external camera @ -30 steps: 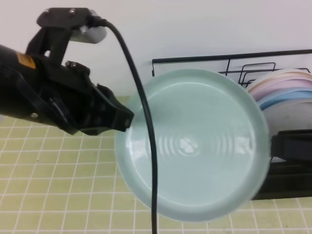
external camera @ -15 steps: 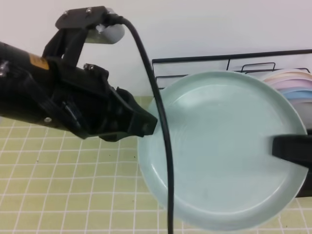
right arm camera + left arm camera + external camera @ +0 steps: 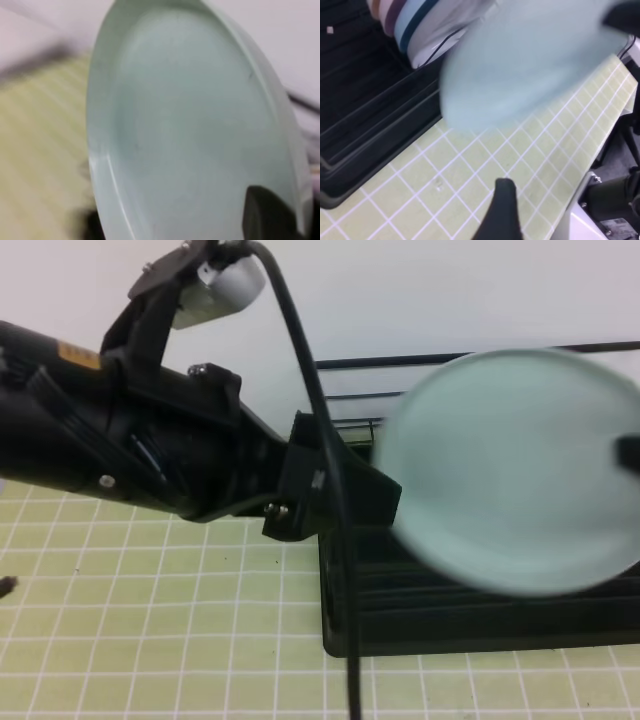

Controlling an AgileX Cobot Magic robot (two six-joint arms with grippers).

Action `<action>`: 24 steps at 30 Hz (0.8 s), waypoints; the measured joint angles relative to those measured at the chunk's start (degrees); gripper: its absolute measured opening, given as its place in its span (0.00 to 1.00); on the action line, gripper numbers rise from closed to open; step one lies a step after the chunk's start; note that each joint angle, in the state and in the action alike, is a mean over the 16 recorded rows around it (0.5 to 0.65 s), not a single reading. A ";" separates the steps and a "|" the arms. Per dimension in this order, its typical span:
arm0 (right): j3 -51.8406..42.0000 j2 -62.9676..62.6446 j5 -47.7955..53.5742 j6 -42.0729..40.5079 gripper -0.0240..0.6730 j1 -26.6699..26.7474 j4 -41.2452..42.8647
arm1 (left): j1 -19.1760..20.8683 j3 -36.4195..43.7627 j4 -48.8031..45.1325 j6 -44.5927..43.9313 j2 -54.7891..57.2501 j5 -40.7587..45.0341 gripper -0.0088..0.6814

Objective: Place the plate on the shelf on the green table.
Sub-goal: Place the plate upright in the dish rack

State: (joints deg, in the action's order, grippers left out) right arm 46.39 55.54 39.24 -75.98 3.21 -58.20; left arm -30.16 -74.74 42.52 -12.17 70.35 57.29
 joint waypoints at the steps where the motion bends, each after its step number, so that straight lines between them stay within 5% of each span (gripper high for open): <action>1: 0.86 0.00 -1.50 -0.77 0.13 0.37 3.13 | 0.01 0.00 0.29 -0.09 -0.01 -0.05 0.83; 7: 5.40 0.16 -8.44 -3.64 0.13 4.99 26.38 | 0.05 0.00 1.50 -0.94 -0.05 -0.38 0.75; 15: 8.31 2.43 -11.49 5.34 0.11 13.51 58.72 | 0.06 0.00 2.21 -2.04 -0.05 -0.54 0.66; 24: 8.36 6.75 -12.40 19.00 0.12 17.18 75.86 | 0.06 0.00 2.12 -3.13 -0.05 0.27 0.65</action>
State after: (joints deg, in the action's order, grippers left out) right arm 54.75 62.29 26.84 -56.98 20.39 17.65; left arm -30.10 -74.74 44.64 -15.30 70.29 57.56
